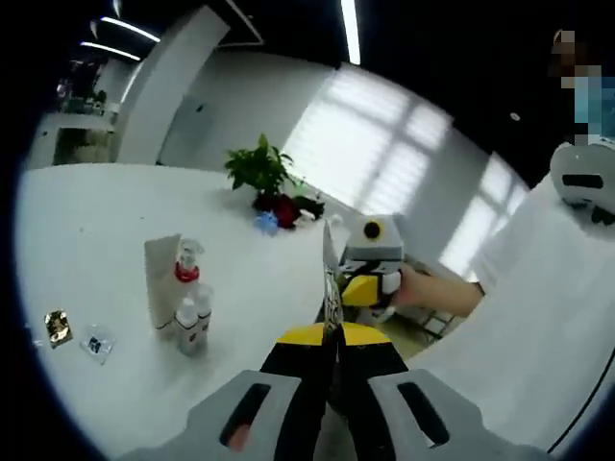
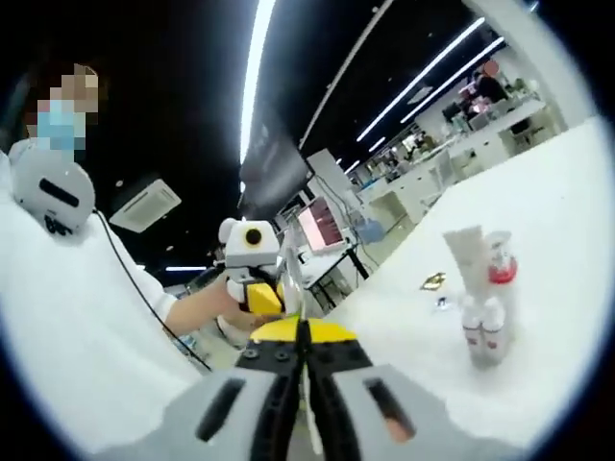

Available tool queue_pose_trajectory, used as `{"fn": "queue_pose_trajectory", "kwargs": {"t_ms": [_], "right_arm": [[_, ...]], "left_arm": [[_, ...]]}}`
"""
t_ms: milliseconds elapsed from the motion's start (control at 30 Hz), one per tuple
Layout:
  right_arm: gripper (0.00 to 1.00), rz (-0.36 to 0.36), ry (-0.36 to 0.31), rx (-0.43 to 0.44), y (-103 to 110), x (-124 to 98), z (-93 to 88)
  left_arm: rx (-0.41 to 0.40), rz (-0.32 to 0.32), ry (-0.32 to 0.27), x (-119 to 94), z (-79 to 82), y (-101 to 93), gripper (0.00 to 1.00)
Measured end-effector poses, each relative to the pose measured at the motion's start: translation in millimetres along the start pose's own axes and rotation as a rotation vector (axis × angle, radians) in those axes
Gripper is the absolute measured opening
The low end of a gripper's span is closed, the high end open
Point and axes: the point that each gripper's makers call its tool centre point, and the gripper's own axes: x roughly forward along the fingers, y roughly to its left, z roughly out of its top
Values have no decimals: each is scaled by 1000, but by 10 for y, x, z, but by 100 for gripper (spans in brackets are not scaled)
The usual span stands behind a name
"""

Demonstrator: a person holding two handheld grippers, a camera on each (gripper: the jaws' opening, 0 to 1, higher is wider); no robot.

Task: Arrange the skincare products in the storage area until every visible bottle or jar stands upright without overlapping.

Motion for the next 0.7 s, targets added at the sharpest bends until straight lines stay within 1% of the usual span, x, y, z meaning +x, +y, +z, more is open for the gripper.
{"fn": "queue_pose_trajectory", "kwargs": {"t_ms": [33,67,100,167,200,233,333,400,433,533,633,700], "right_arm": [[1,-4,-8,9,-15,-1,-1],[1,-11,-20,21,-38,-4,-4],[1,-22,-30,31,-68,-6,-4],[1,-41,-57,60,-115,-15,0],[1,-43,-73,73,-123,-21,12],[1,-41,-102,96,-126,-19,42],[1,-27,-193,162,-122,-18,156],[1,-24,-237,189,-145,-12,202],[1,-21,-244,199,-150,1,204],[1,-19,-260,218,-182,36,205],[1,-10,-279,245,-181,62,222],[1,-4,-292,260,-161,81,233]], "left_arm": [[3,15,-20,0,28,35,10],[-11,25,-30,3,33,55,21],[-32,33,-39,2,37,82,29],[-35,51,-56,10,35,111,39],[-41,59,-59,20,11,122,41],[-51,63,-62,22,-9,135,41],[-108,71,-100,55,-67,154,41],[-140,74,-125,84,-106,148,40],[-146,78,-133,92,-123,149,39],[-180,101,-180,84,-124,188,35],[-227,112,-244,45,-105,231,26],[-260,109,-264,26,-139,243,18]]}}
